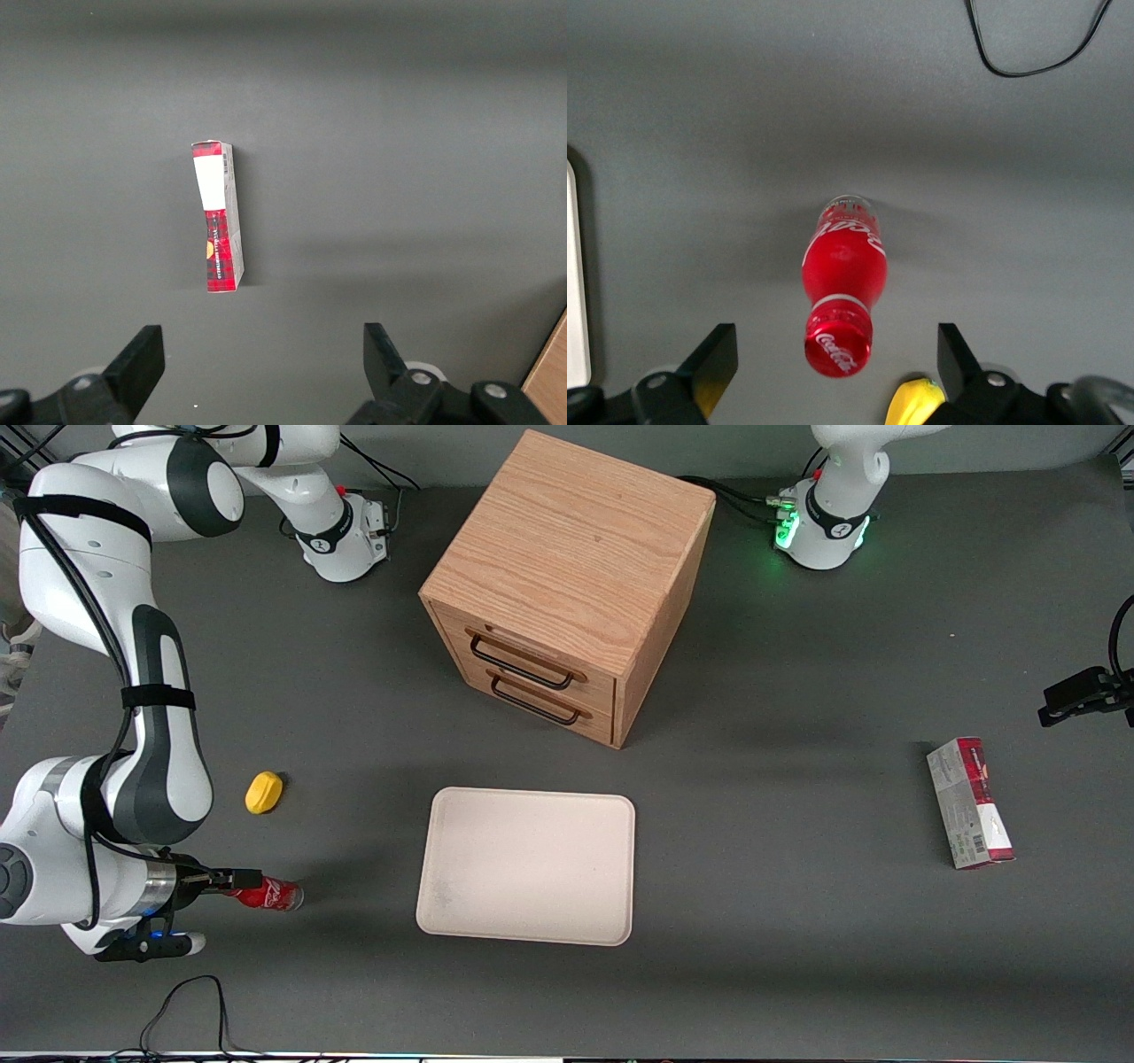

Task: Place coke bottle on tray
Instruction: 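Close the right gripper around the red bottle's body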

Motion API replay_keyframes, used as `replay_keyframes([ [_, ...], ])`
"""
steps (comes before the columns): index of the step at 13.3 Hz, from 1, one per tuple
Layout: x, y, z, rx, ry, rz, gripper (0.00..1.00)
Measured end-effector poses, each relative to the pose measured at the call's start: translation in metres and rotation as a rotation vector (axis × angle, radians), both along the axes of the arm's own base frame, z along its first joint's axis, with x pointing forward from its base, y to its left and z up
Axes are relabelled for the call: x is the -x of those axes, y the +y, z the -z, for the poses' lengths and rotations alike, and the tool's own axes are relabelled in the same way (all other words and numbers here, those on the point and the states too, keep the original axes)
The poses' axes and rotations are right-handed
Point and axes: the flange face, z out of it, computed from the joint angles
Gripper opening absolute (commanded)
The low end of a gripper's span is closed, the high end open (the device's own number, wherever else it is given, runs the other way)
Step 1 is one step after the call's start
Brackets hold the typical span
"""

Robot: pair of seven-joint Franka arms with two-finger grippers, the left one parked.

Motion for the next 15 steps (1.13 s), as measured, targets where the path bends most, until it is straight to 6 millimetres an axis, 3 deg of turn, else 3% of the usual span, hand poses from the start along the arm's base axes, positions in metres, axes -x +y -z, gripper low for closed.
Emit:
replay_keyframes([
  [1,-0.001,0.000,0.000,0.000,-0.006,0.000,0.99],
  [6,-0.001,0.006,0.000,0.011,-0.007,-0.013,0.39],
  [8,-0.001,0.011,0.000,0.014,-0.007,-0.021,0.23],
  [15,-0.001,0.010,0.000,0.017,-0.008,-0.021,0.20],
])
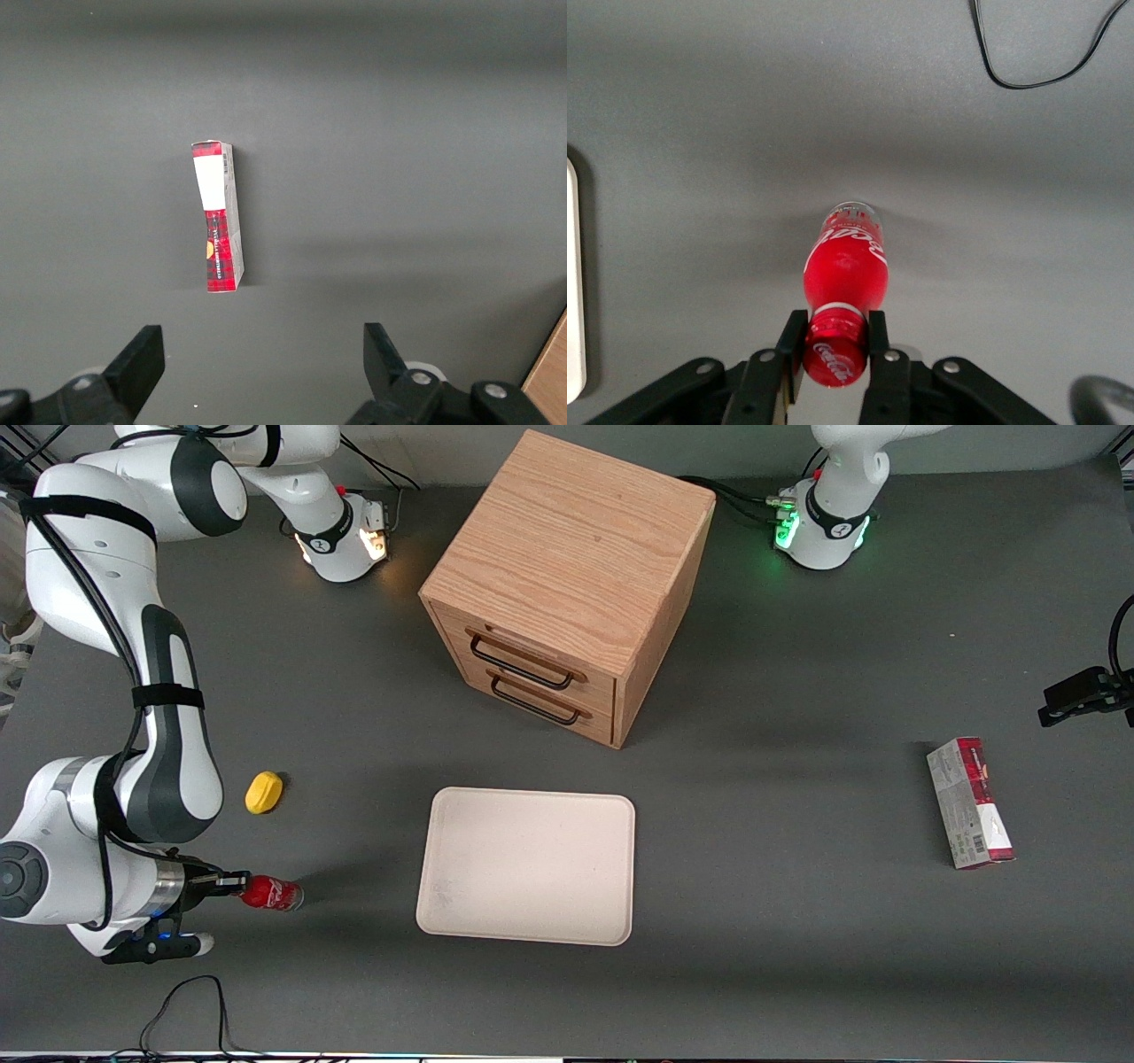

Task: Place coke bottle on tray
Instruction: 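Close the right gripper around the red bottle's body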

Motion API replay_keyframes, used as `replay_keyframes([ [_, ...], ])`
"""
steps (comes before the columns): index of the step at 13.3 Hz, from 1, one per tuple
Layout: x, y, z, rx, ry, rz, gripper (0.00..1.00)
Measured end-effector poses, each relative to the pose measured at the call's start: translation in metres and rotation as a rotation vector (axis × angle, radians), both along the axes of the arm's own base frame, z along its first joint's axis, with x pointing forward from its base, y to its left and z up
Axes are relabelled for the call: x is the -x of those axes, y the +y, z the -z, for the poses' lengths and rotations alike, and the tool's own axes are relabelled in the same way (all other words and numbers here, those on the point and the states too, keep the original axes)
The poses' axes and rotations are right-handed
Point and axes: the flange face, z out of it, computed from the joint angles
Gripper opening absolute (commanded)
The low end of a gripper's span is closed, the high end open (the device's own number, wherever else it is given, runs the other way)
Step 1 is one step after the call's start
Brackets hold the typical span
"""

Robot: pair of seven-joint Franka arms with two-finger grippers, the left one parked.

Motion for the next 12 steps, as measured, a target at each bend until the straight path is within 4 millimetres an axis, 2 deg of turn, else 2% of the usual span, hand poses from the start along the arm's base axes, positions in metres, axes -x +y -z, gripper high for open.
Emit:
replay_keyframes([
  [4,0.001,0.002,-0.006,0.000,0.002,-0.001,0.21],
  [6,0.008,0.008,-0.028,0.002,0.023,-0.001,0.22],
  [9,0.030,0.012,-0.095,0.006,0.051,0.005,0.23],
  [12,0.065,0.012,-0.171,0.008,0.088,0.010,0.23],
])
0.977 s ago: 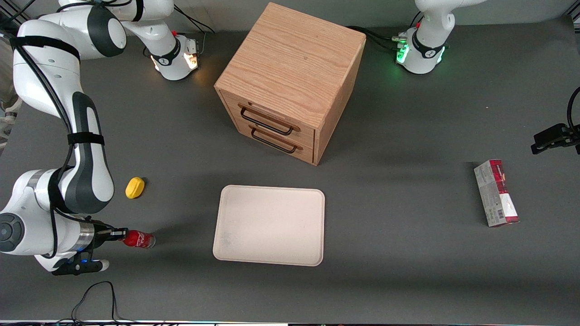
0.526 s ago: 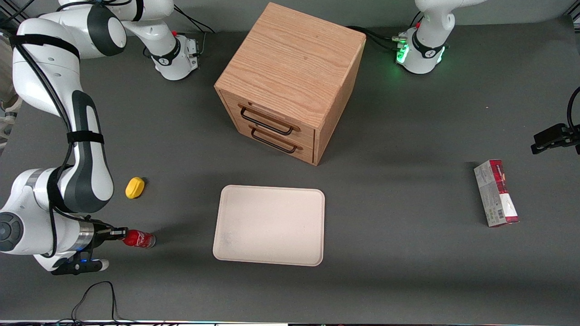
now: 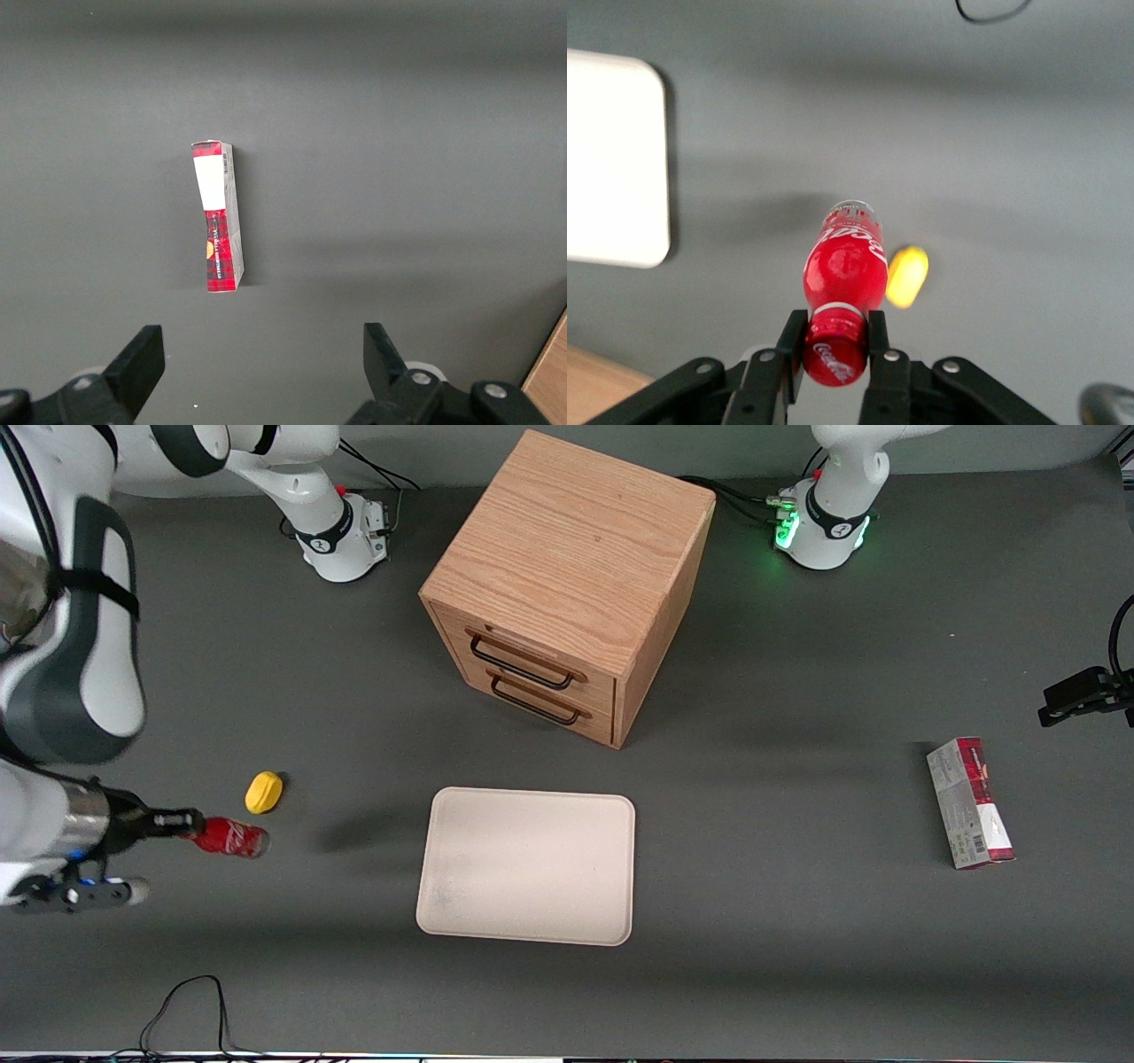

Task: Place coke bottle on tray
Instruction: 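Close the right gripper around the red bottle's body, then lift the bottle and carry it over the cream tray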

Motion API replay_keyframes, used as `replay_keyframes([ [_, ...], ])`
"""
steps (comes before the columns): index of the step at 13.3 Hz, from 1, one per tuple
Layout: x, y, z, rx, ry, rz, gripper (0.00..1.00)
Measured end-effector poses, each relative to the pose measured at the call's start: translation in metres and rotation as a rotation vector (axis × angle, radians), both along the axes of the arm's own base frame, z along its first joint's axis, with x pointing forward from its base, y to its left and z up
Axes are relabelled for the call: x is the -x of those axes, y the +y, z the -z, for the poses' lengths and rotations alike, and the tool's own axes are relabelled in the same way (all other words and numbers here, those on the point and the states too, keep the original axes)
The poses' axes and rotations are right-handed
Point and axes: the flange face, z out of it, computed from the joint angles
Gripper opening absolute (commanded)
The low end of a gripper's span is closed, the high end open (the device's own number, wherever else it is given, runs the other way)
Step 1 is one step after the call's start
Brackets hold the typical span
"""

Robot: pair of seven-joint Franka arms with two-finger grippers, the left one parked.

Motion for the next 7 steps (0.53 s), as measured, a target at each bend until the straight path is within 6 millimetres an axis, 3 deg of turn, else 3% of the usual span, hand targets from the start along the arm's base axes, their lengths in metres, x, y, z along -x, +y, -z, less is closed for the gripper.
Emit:
replay_keyframes([
  [2,0.025,0.001,-0.043,0.001,0.018,0.001,0.25],
  [4,0.040,0.003,-0.073,0.001,0.003,-0.001,0.25],
  [7,0.044,0.018,-0.077,0.011,0.000,0.047,0.26],
])
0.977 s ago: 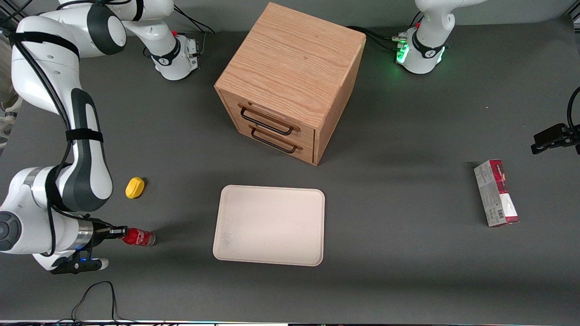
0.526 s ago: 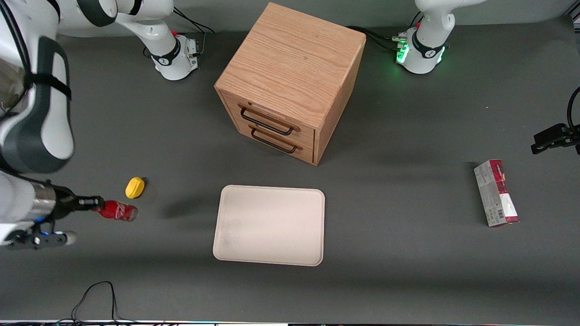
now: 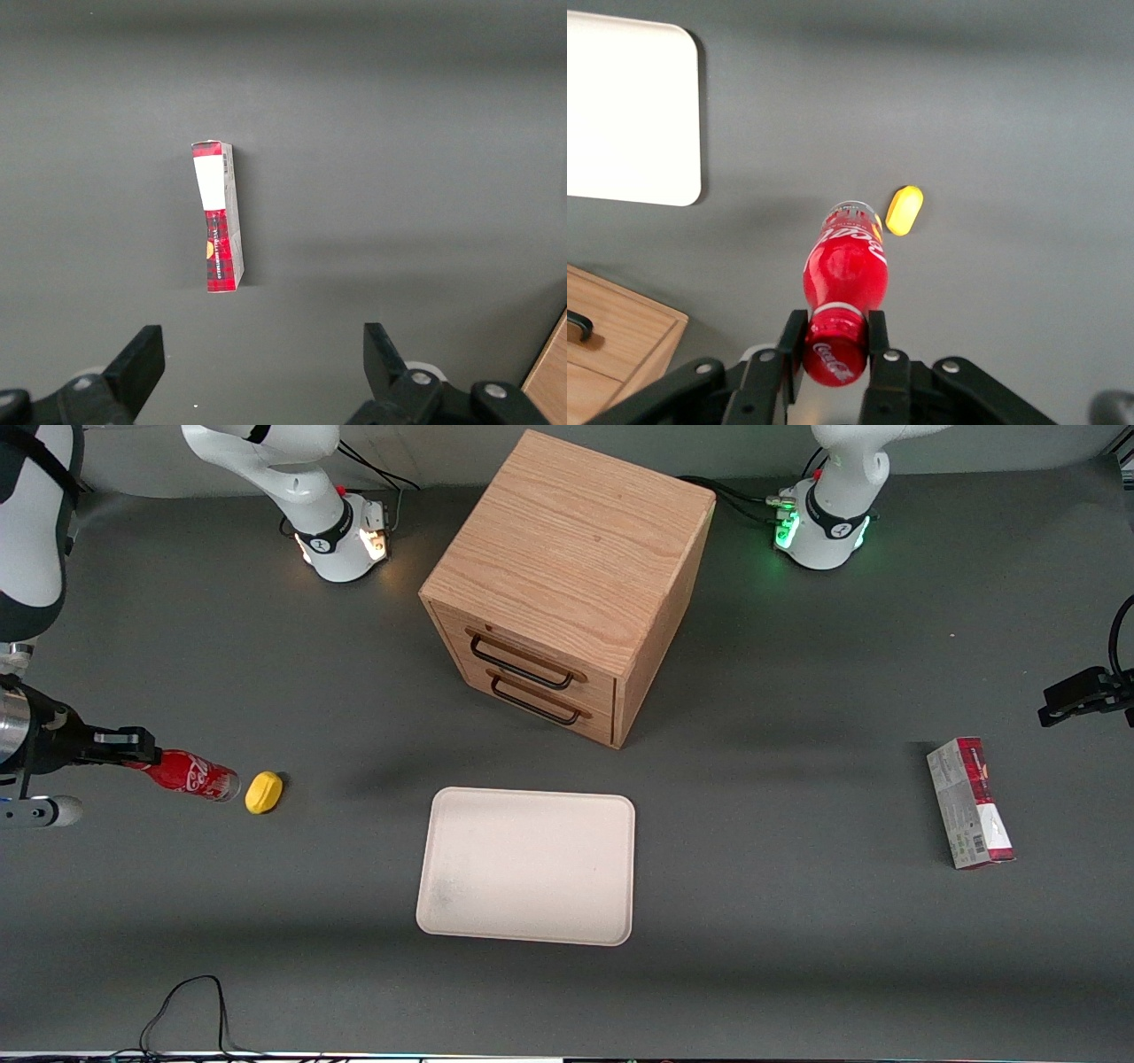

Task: Place coke bottle on tray
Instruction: 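Lift the bottle and carry it over the cream tray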

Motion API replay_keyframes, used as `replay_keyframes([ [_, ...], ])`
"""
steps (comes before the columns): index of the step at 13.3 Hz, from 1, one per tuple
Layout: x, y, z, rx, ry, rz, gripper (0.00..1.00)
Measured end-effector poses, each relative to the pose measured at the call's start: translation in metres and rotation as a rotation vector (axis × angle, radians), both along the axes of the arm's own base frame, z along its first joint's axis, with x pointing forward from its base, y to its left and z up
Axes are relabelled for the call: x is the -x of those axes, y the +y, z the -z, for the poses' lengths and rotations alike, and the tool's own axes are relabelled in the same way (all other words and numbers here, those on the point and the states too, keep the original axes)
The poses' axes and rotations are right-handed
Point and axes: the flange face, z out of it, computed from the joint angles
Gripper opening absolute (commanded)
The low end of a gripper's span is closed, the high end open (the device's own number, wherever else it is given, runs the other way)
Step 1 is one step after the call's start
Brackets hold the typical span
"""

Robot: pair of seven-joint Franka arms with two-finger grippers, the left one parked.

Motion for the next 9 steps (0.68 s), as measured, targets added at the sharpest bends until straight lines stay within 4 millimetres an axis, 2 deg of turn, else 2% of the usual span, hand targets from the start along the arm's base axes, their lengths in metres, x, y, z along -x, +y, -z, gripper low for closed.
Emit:
replay_keyframes([
  [2,-0.007,0.033,0.013,0.011,-0.005,0.046,0.26],
  [4,-0.018,0.080,0.035,0.011,-0.020,0.081,0.26],
  [6,-0.032,0.129,0.063,-0.004,-0.061,0.147,0.26],
  [9,-0.049,0.193,0.115,-0.033,-0.123,0.237,0.27],
])
